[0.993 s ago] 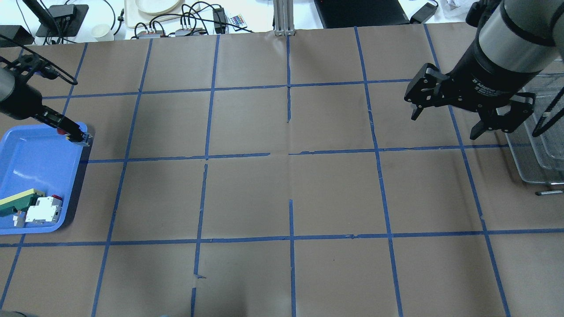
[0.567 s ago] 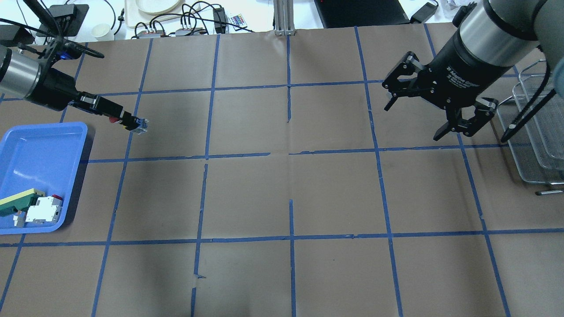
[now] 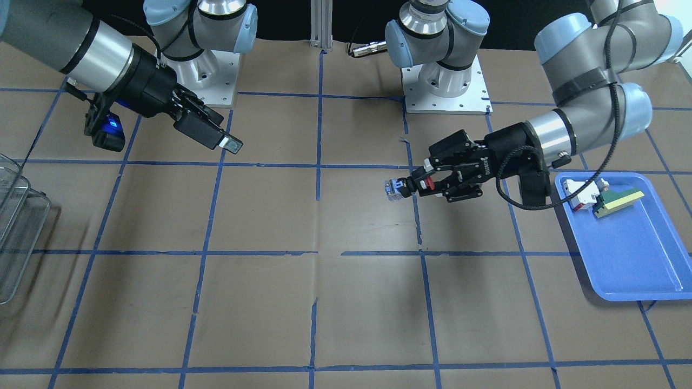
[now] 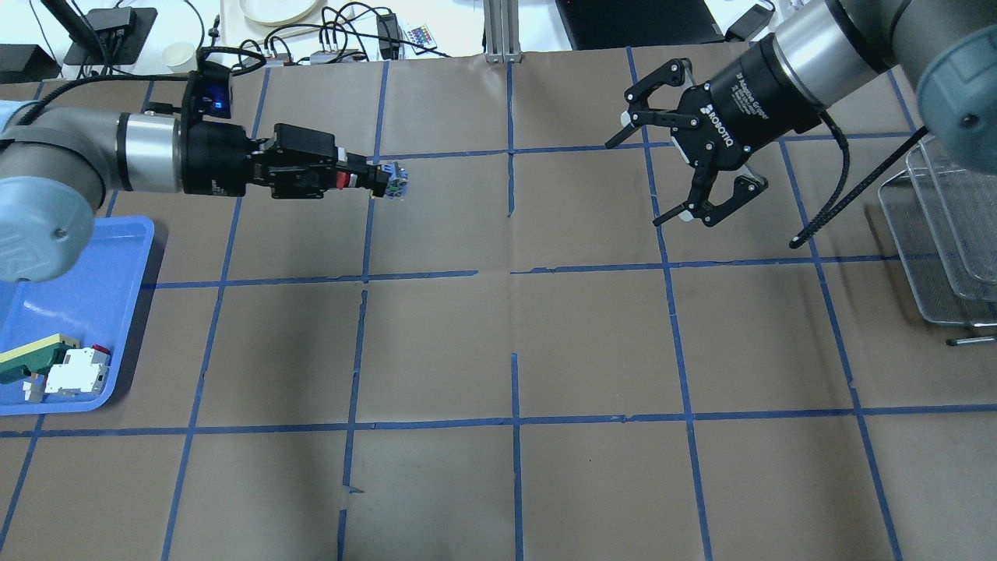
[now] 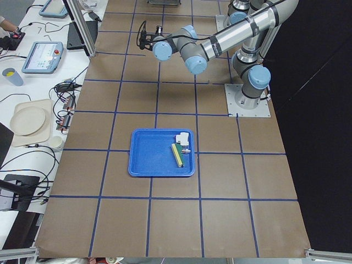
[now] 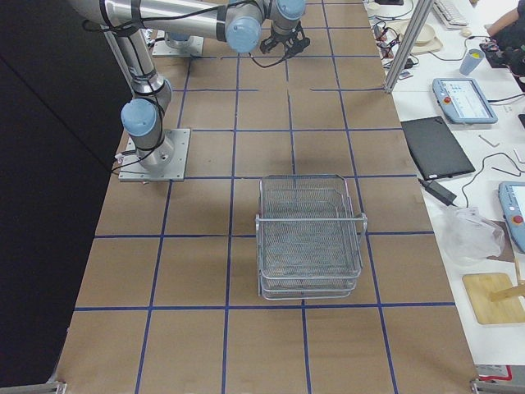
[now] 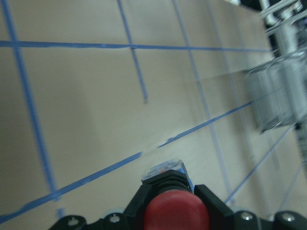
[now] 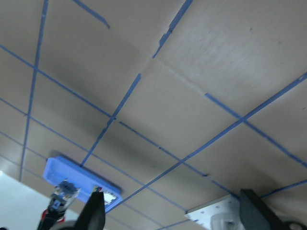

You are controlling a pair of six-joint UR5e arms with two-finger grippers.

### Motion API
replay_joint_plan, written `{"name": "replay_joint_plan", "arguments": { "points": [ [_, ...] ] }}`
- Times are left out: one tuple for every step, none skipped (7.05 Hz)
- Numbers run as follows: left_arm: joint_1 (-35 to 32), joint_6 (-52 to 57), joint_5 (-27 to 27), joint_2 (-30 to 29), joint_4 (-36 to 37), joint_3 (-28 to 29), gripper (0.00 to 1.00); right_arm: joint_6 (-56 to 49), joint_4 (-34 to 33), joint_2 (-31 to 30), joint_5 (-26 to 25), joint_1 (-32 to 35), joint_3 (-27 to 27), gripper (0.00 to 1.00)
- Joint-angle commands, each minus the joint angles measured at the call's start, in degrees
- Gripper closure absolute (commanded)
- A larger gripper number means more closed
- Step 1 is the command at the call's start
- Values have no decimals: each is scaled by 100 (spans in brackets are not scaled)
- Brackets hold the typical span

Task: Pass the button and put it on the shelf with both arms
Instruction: 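Lift the red button and carry it toward the table center while the right gripper approaches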

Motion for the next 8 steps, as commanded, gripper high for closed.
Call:
{"name": "replay_joint_plan", "arguments": {
  "points": [
    [-709,-331,-1542,159,368,-454,95,50,1015,336,1681,-610,10,0],
    [-833,-523,-1871,142,553,-648,95,50,1439,372,2036,-647,19,0],
    [-904,-577,-1909,220,555,-763,95,58,1635,564,2257,-674,19,0],
    [-966,-569,-2066,125,859,-843,96,50,1941,722,2721,-683,19,0],
    [-975,-577,-2172,19,1402,-826,97,50,2127,715,2786,-674,45,0],
    [-993,-586,-2191,27,1503,-835,97,15,2390,663,2804,-665,272,0],
    [-1002,-578,-2539,-25,1574,-844,97,-177,2401,567,2822,-665,526,0],
    [-1010,-560,-2612,-26,1583,-861,97,-631,2410,418,3022,-587,677,0]
  ]
}}
